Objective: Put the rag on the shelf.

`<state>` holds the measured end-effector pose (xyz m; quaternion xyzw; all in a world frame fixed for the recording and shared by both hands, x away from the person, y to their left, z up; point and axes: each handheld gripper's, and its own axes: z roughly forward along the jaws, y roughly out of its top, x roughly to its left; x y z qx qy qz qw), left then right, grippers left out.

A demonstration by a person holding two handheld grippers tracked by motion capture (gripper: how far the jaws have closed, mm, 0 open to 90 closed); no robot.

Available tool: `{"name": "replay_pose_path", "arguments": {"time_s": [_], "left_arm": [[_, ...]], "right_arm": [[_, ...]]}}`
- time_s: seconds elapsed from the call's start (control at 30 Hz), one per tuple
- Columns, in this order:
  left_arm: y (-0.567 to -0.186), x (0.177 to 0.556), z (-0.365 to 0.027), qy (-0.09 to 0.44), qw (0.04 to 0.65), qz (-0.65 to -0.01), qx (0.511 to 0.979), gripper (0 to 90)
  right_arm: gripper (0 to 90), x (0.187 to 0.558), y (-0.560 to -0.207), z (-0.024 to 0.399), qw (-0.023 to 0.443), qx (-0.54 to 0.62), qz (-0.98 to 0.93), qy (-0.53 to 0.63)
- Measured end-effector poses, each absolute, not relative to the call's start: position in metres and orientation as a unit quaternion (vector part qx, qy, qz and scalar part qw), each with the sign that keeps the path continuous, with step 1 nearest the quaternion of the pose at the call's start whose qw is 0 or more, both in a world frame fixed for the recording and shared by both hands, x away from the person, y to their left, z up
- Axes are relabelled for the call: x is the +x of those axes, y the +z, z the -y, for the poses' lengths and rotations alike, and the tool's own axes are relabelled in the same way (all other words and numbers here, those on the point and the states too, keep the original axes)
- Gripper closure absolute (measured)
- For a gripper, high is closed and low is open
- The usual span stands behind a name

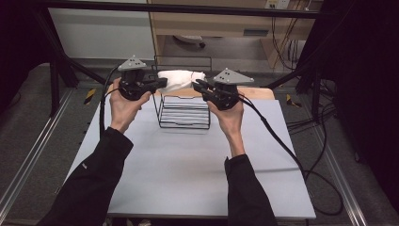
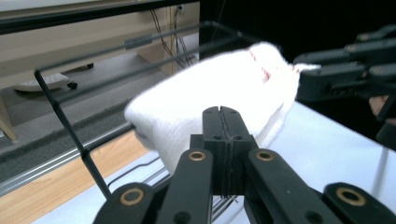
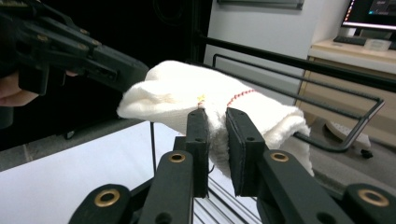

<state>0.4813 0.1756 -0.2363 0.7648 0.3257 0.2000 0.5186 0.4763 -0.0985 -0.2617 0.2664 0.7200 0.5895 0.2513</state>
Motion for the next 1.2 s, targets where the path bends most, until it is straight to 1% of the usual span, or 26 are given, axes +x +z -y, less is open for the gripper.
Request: {"name": "replay_pose_path", "arguments": {"time_s": [0.2, 0.27, 0.4, 0.47, 0.6, 0.73, 0.83, 1.2], "left_arm": [[-0.246, 0.484, -0.173, 0.204, 0.512, -0.330, 0.766, 89.7], [-0.247, 0.485, -0.173, 0.206, 0.510, -0.330, 0.767, 89.8], [-0.249, 0.486, -0.171, 0.213, 0.506, -0.329, 0.769, 89.8], [-0.252, 0.487, -0.170, 0.214, 0.505, -0.330, 0.768, 89.8], [-0.256, 0.488, -0.170, 0.216, 0.500, -0.333, 0.770, 89.8], [-0.260, 0.488, -0.171, 0.218, 0.500, -0.331, 0.770, 89.8], [-0.263, 0.490, -0.171, 0.217, 0.501, -0.336, 0.767, 89.8], [-0.269, 0.495, -0.170, 0.225, 0.502, -0.344, 0.761, 89.7]], "right_arm": [[72.4, 0.475, -0.264, 0.099, 0.242, 0.268, -0.726, 0.585], [68.6, 0.473, -0.262, 0.100, 0.239, 0.265, -0.726, 0.588], [64.6, 0.469, -0.253, 0.101, 0.244, 0.261, -0.719, 0.596], [66.3, 0.470, -0.249, 0.099, 0.238, 0.263, -0.719, 0.598], [81.2, 0.476, -0.251, 0.088, 0.225, 0.275, -0.740, 0.571], [88.6, 0.480, -0.260, 0.085, 0.224, 0.300, -0.750, 0.545], [90.0, 0.484, -0.265, 0.086, 0.226, 0.316, -0.747, 0.539], [88.6, 0.493, -0.273, 0.089, 0.239, 0.330, -0.740, 0.535]]}}
